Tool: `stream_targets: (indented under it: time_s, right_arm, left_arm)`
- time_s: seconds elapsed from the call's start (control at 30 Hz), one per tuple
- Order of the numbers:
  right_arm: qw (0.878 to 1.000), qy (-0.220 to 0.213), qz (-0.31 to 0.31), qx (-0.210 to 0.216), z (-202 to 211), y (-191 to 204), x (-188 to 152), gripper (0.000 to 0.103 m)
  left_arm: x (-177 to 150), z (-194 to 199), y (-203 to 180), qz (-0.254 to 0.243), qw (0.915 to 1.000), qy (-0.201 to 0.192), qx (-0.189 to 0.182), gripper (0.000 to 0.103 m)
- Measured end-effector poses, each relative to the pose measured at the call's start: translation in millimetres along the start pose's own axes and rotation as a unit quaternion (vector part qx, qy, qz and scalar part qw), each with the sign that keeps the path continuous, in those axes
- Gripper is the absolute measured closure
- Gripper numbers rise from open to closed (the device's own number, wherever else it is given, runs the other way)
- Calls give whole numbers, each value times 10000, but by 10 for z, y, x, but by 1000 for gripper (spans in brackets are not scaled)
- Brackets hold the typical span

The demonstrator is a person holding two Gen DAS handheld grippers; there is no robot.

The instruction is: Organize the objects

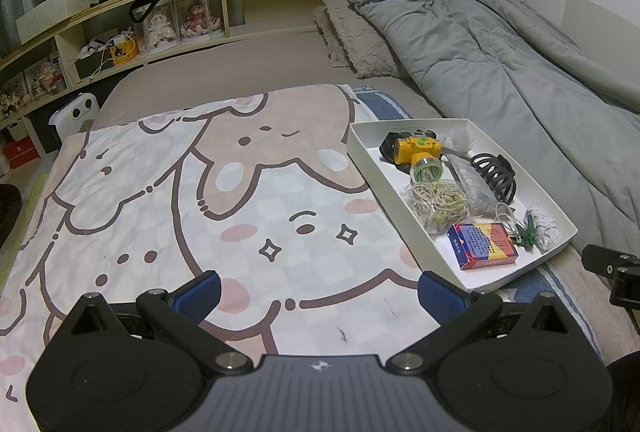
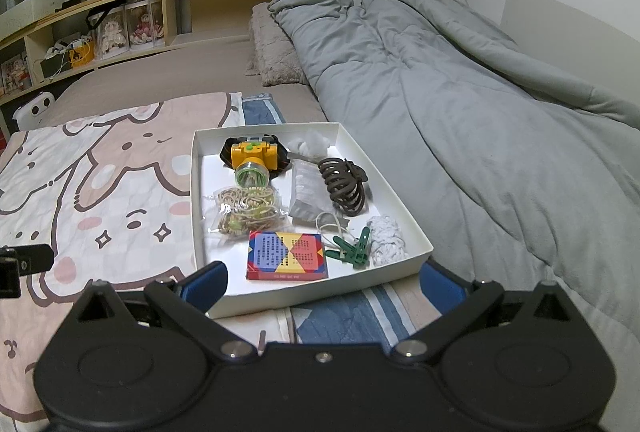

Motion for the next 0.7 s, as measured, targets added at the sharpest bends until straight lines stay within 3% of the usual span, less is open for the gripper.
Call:
stream_targets:
  time_s: [0.7]
  right_arm:
    - [10000,18,3,-6,-10,9,-36,0]
  left_arm:
    - [-2,13,9,30,10000,9,3,0]
Point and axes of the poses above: each gripper's, at about its wrist camera, not at the fingertips, and z roughly against the way its jaws point, y to its left, x to its top, the point moved 10 cm from there along -z, roughly the way its jaws point, and after that the axes turned 4 degrees about -y, right-handed, at the moved point
